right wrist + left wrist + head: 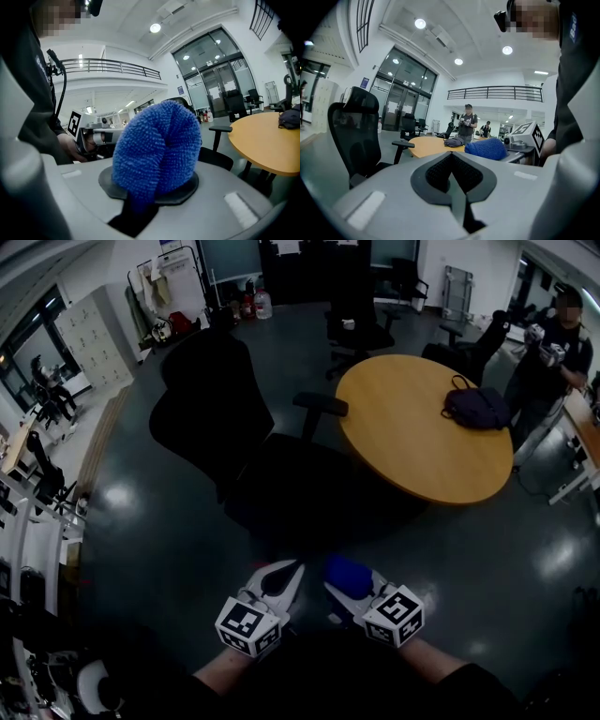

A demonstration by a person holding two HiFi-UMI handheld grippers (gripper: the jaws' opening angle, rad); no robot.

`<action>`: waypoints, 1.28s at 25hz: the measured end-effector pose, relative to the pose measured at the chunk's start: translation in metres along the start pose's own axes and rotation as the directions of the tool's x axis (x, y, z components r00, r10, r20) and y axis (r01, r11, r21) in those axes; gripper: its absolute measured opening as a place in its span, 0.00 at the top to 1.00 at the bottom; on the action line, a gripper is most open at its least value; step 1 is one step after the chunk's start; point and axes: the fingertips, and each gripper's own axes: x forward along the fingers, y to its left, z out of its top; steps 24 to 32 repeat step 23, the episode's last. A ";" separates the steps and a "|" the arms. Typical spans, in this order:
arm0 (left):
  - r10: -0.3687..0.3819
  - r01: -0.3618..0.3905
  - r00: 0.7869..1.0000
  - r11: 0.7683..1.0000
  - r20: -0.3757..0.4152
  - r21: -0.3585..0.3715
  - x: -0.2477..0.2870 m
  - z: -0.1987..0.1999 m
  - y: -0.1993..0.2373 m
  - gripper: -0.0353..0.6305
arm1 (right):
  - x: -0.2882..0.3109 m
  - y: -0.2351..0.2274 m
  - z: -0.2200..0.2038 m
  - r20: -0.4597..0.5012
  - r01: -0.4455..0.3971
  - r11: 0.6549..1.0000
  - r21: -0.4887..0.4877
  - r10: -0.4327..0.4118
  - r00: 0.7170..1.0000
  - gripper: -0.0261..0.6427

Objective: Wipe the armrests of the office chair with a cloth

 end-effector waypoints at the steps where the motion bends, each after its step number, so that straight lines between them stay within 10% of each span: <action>1: -0.002 0.002 1.000 1.000 -0.002 -0.001 0.001 -0.001 -0.002 0.93 | -0.001 -0.001 -0.001 -0.002 0.001 1.000 0.003 -0.001 1.000 0.81; 32: -0.011 0.012 1.000 1.000 -0.016 0.019 -0.002 -0.006 -0.022 0.93 | -0.009 0.003 -0.011 -0.026 -0.013 1.000 -0.011 0.013 1.000 0.81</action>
